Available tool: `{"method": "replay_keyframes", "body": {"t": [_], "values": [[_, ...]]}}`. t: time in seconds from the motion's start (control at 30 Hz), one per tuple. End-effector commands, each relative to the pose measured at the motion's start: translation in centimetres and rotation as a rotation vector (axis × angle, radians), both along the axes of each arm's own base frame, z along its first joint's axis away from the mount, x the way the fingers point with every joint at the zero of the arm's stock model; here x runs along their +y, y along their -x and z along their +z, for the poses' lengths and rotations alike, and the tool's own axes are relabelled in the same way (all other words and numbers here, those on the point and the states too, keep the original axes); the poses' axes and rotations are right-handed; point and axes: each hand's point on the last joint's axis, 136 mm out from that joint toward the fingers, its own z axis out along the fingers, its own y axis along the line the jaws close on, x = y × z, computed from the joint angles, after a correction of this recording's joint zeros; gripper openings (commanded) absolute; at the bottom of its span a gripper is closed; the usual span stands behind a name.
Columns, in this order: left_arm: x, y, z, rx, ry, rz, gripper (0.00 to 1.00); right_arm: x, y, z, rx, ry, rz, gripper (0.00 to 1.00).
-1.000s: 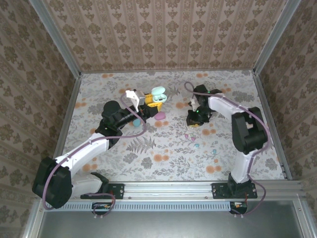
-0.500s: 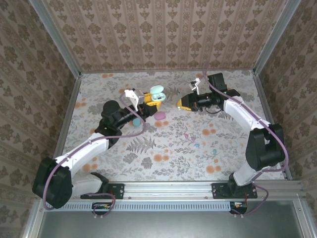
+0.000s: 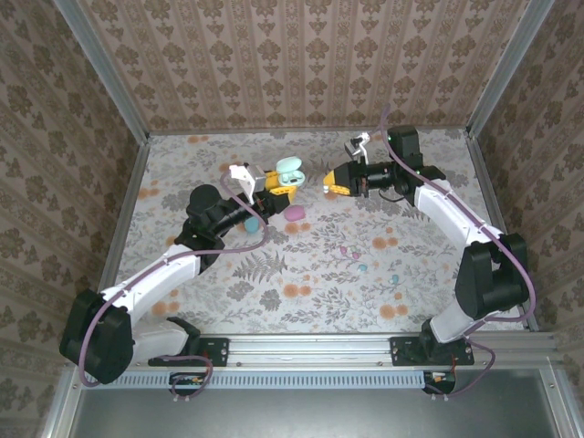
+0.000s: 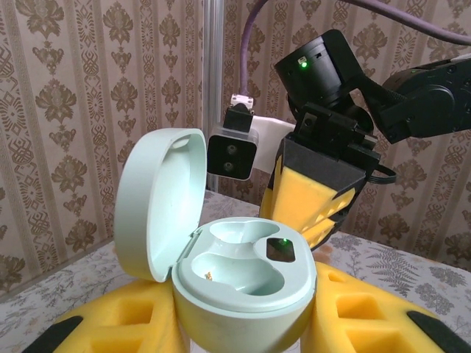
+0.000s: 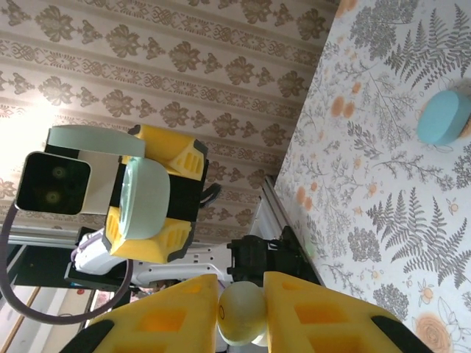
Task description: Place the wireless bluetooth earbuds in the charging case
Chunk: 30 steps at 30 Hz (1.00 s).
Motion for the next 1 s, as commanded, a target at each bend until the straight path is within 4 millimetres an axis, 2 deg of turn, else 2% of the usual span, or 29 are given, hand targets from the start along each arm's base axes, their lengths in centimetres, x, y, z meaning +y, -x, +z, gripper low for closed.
{"method": "replay_keyframes", "body": {"t": [0.0,0.2,0.4,0.53,0.77,0.97], "values": [[0.3,-0.1,1.5,-0.055,0.014,0.005,0.30,0.3,0.3,1.6,-0.004,-0.026,0.005,0.25],[0.1,-0.1,1.1,-0.051,-0.001,0.000,0.30,0.3,-0.9,0.9,0.052,0.010,-0.093,0.25],[0.1,0.2,0.7,-0.051,-0.008,-0.023,0.30,0.2,-0.7,3.2,-0.050,0.029,-0.132,0.24],[0.1,0.4,0.9,-0.060,-0.004,-0.050,0.30,0.7,0.4,5.2,-0.166,0.043,-0.115,0.24],[-0.3,0.9,0.8,-0.067,-0.002,-0.107,0.31,2.4,2.1,7.5,-0.281,0.040,-0.047,0.24],[-0.5,1.1,1.1,-0.069,0.009,-0.131,0.31,3.2,2.8,8.1,-0.354,0.063,-0.023,0.24]]}}
